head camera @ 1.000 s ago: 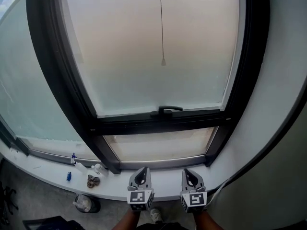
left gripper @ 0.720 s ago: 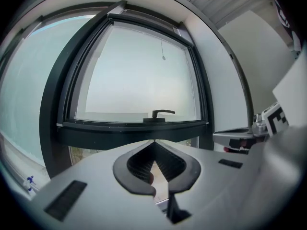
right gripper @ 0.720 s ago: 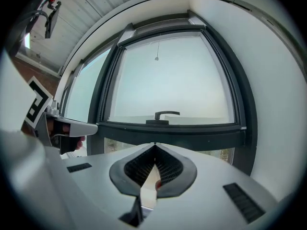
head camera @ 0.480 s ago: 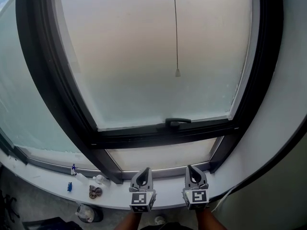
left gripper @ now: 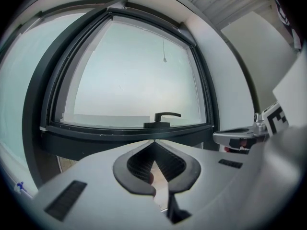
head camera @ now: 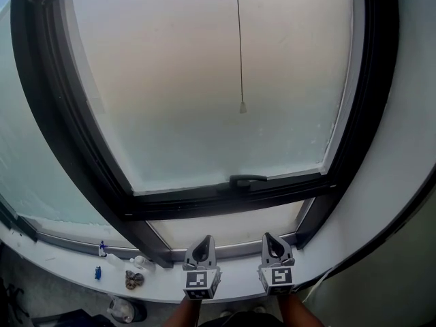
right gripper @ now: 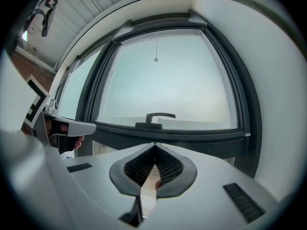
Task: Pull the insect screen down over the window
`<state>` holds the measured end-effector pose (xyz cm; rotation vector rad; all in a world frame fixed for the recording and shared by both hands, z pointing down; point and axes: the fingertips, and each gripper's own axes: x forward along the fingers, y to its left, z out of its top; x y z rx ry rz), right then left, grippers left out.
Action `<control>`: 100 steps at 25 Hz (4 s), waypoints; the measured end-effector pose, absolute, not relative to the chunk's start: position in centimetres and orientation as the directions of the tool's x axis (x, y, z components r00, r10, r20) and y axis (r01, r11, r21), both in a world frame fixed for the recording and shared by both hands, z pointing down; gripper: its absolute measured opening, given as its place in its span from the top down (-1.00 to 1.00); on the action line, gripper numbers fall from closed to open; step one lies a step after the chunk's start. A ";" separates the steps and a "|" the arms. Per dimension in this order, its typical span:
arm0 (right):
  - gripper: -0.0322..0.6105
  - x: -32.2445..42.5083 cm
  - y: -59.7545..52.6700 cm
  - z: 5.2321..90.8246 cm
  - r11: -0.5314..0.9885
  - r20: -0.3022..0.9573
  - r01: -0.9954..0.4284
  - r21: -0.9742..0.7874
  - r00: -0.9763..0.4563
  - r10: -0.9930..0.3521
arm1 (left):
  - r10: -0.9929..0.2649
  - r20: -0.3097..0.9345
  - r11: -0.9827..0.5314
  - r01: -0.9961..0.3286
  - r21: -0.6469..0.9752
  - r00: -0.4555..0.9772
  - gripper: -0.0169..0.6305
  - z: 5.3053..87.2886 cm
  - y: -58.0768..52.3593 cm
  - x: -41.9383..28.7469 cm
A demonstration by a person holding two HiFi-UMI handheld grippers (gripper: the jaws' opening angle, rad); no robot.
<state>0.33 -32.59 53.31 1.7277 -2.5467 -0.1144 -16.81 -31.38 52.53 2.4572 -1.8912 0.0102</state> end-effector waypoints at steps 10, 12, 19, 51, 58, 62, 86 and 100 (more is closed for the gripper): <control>0.89 -0.6 -34.9 50.5 0.435 -0.005 -0.889 0.140 -0.440 -0.898 | -0.978 -0.022 -0.209 -0.976 0.057 0.208 0.95 50.0 -33.1 -16.1; 0.89 -0.9 -35.8 49.8 0.447 0.000 -0.879 0.162 -0.453 -0.891 | -0.977 -0.050 -0.211 -0.975 0.067 0.208 0.95 48.8 -33.8 -15.7; 0.89 -1.1 -37.6 44.2 0.449 -0.106 -0.860 0.242 -0.483 -0.869 | -0.949 -0.209 -0.225 -0.972 -0.072 0.235 0.95 42.1 -35.7 -14.5; 0.89 -2.8 -40.8 10.3 -0.037 -0.480 -0.675 0.737 -0.484 -0.731 | -0.810 -0.542 0.373 -0.517 -0.771 0.224 0.95 7.2 -39.1 -12.7; 0.89 -3.4 -41.2 5.4 -0.125 -0.416 -0.528 0.840 -0.477 -0.775 | -0.784 -0.570 0.437 -0.435 -0.788 0.246 0.95 1.8 -38.0 -12.9; 0.89 -3.7 -41.7 2.4 -0.197 -0.429 -0.470 0.861 -0.460 -0.777 | -0.815 -0.535 0.438 -0.367 -0.821 0.223 0.93 -1.4 -38.6 -12.6; -0.25 -6.4 -43.8 -10.3 -0.333 -0.355 -0.130 0.934 -0.453 -0.818 | -0.955 -0.297 0.295 -0.073 -0.953 0.020 -0.58 -12.1 -44.1 -14.4; -0.25 -5.8 -45.7 -14.5 -0.373 -0.394 -0.129 0.919 -0.377 -0.839 | -0.955 -0.295 0.293 -0.083 -0.952 0.007 -0.58 -14.2 -45.5 -14.7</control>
